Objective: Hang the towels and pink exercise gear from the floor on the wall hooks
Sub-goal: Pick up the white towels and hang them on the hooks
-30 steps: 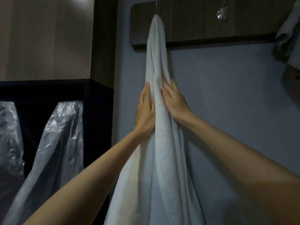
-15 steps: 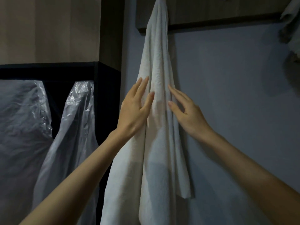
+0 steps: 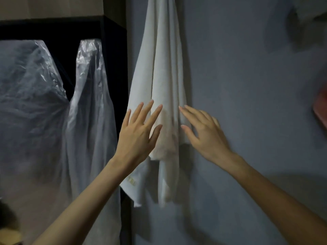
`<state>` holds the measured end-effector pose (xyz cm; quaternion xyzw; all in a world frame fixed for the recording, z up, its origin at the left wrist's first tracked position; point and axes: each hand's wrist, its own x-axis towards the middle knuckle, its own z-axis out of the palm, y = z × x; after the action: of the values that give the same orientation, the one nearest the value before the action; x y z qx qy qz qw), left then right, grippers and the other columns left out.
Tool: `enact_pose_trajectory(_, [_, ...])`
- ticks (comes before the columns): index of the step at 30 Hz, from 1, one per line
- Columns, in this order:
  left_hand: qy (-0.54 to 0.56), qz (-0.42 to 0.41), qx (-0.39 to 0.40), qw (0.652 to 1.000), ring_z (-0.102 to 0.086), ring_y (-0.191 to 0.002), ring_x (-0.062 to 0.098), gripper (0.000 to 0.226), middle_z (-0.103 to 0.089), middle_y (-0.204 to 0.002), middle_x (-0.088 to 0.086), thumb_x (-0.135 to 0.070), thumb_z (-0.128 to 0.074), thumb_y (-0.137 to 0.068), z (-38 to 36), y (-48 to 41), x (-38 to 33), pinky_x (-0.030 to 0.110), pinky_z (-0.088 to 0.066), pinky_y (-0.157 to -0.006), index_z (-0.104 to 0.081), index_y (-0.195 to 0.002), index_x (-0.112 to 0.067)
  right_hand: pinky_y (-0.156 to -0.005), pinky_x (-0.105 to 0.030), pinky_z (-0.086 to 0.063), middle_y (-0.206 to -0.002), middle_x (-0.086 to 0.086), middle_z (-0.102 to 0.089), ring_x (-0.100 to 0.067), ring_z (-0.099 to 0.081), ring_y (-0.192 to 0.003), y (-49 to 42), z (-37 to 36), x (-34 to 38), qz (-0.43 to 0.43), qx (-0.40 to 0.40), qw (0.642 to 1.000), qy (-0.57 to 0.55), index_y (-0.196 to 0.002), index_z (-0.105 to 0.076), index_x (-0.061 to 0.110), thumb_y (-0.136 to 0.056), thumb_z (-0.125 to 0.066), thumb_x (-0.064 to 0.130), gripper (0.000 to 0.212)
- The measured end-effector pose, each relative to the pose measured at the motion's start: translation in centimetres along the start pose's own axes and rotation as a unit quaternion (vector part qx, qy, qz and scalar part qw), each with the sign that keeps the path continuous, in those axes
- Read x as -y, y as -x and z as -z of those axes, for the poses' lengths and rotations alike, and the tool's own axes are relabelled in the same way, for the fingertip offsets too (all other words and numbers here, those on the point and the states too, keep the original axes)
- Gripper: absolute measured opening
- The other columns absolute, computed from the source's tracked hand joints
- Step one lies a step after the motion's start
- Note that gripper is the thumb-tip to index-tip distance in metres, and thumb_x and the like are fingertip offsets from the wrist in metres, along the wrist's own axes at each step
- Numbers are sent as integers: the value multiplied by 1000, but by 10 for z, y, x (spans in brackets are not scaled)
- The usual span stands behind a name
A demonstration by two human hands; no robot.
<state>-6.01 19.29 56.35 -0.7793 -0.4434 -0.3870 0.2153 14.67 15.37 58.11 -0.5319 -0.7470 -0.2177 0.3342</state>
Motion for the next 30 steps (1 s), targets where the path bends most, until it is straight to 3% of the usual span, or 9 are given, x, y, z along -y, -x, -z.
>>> enact_pose_trajectory(4, [16,-6,57,998,-13,-146,20,54,-18,-157,-2,-46,-30,-98,4,66,-8,41,-6,-118,-14,-149,-34,-109,-33,-27,-149,8,-37,-13,-36,-135,61,1,30,-20,41,999,23,-145,-27,33,-94,-28,46,53])
enact_pose_trajectory(11, [56,16,129,990,-24,-144,19,52,-30,-153,-4,-44,-30,-97,20,177,-25,39,-16,-117,-26,-147,-30,-100,-31,-33,-142,11,-46,-14,-45,-126,168,-7,66,-56,88,994,26,-140,-39,31,-92,-43,40,49])
enact_pose_trajectory(17, [68,24,220,973,-26,-143,20,54,-33,-153,-1,-46,-26,-96,6,254,-33,41,-20,-117,-25,-148,-29,-99,-32,-35,-139,11,-48,-14,-47,-124,246,-29,74,-81,175,981,0,-140,-38,32,-92,-36,43,49])
enact_pose_trajectory(21, [87,41,273,957,-27,-142,22,57,-35,-152,1,-49,-20,-94,-17,294,-40,44,-23,-116,-25,-147,-29,-97,-27,-32,-136,12,-51,-12,-47,-122,290,-49,71,-108,210,972,-15,-137,-42,31,-91,-36,43,48])
enact_pose_trajectory(25, [98,64,338,934,-26,-143,20,52,-34,-152,-2,-45,-30,-98,-60,330,-51,39,-21,-115,-24,-148,-30,-92,-35,-39,-129,7,-58,-19,-53,-116,336,-84,54,-145,259,954,-43,-131,-51,26,-89,-45,37,43])
enact_pose_trajectory(30, [101,90,403,905,-45,-130,23,48,-49,-141,1,-40,-37,-96,-126,377,-65,37,-36,-106,-40,-141,-25,-89,-41,-44,-117,-2,-65,-30,-59,-107,391,-140,18,-224,329,913,-88,-122,-59,19,-85,-38,41,47])
